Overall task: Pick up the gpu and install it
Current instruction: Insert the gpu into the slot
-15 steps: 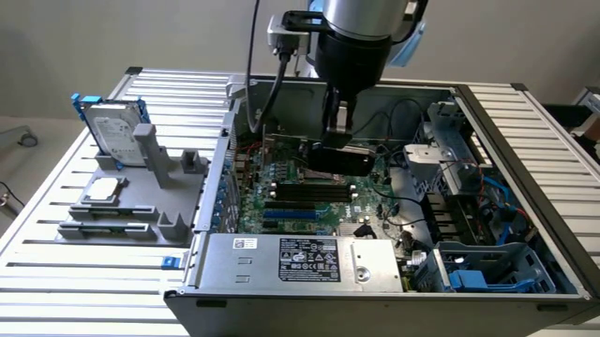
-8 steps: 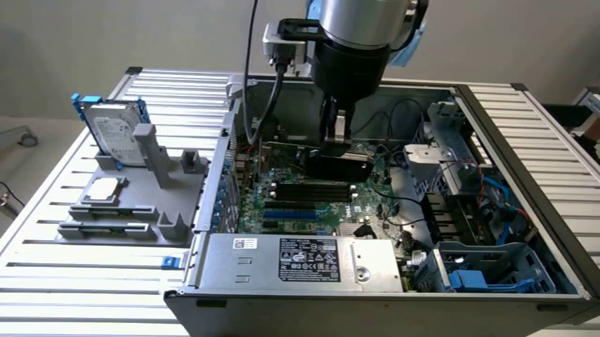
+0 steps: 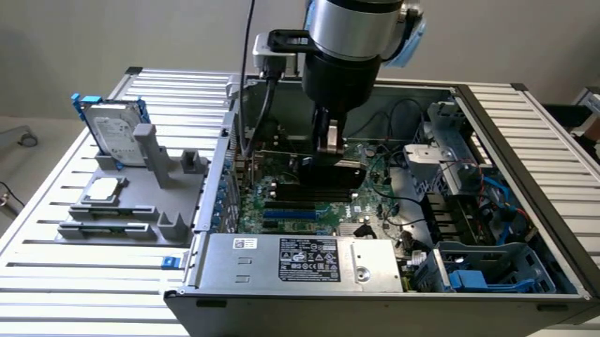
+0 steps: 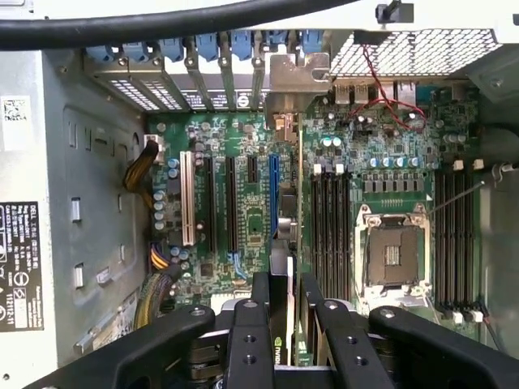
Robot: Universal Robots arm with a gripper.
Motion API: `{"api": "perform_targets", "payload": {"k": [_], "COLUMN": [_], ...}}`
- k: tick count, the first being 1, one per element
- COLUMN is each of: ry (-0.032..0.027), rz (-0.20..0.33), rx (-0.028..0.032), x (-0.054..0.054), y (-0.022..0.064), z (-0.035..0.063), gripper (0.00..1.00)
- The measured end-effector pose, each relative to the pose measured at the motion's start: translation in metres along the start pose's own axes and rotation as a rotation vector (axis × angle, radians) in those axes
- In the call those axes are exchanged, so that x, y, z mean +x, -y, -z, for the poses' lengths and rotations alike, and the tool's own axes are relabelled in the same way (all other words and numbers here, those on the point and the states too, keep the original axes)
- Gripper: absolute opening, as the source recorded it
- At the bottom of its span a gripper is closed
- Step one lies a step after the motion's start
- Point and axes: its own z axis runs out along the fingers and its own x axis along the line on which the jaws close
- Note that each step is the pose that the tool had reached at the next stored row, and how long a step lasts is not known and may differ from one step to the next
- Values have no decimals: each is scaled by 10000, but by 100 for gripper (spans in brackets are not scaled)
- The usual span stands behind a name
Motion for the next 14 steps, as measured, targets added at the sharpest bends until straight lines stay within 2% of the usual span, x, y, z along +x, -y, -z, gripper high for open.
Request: {"api": "perform_targets", "payload": {"k": [4,14], "ry": [-9,-9], "rz": [151,676], "rx": [-1,-28], "x": [8,46], "y": [-61,-132], "z": [-73,-226], "gripper": [26,26]}}
